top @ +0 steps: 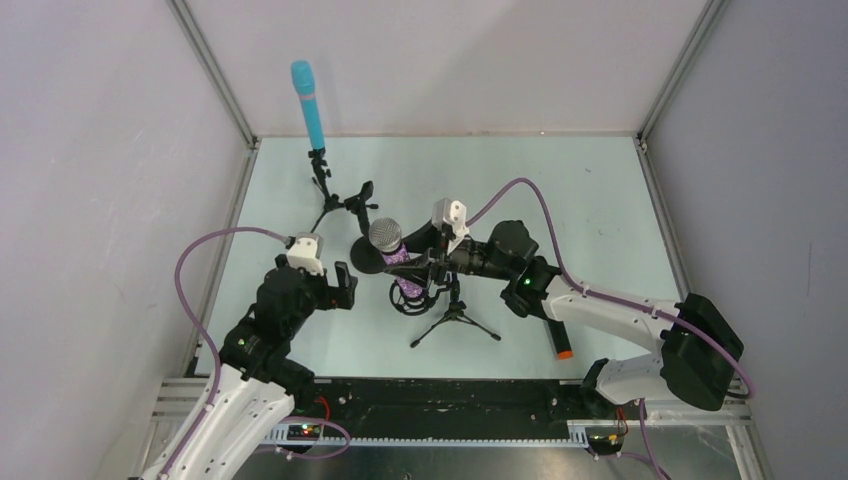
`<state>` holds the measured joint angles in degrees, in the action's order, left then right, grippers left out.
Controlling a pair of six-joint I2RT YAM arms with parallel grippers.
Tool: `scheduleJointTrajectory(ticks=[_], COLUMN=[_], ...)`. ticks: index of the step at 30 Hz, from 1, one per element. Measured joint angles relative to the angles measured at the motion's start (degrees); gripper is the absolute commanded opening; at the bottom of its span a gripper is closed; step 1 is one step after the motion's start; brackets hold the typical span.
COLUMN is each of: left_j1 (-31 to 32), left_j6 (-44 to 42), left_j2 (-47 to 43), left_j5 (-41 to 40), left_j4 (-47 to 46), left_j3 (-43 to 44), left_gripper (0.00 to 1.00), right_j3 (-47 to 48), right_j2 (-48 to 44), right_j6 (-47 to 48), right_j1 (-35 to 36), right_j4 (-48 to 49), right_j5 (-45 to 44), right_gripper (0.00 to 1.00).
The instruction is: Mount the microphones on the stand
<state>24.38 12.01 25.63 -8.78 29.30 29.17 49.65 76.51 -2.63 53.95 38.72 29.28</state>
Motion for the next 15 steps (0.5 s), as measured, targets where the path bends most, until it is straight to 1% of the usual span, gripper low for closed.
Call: scheduleJointTrajectory(ticks=[6, 15], left_j1=[0.0, 0.0], left_j6=[0.02, 0.02], left_j2=[0.2, 0.22], left_j5=[0.0, 0.0], left_j4=[0.0, 0.0], left_j3=[0.0, 0.0], left_gripper=[0.98, 0.98], right_j3=[0.0, -0.44], right_j2=[0.09, 0.96], right_j6=[-0.04, 0.22], right_j1=[0.0, 0.0], right_j4=[-1.7, -0.68], right_j5=[-1.29, -4.24], right_gripper=[0.0, 0.0])
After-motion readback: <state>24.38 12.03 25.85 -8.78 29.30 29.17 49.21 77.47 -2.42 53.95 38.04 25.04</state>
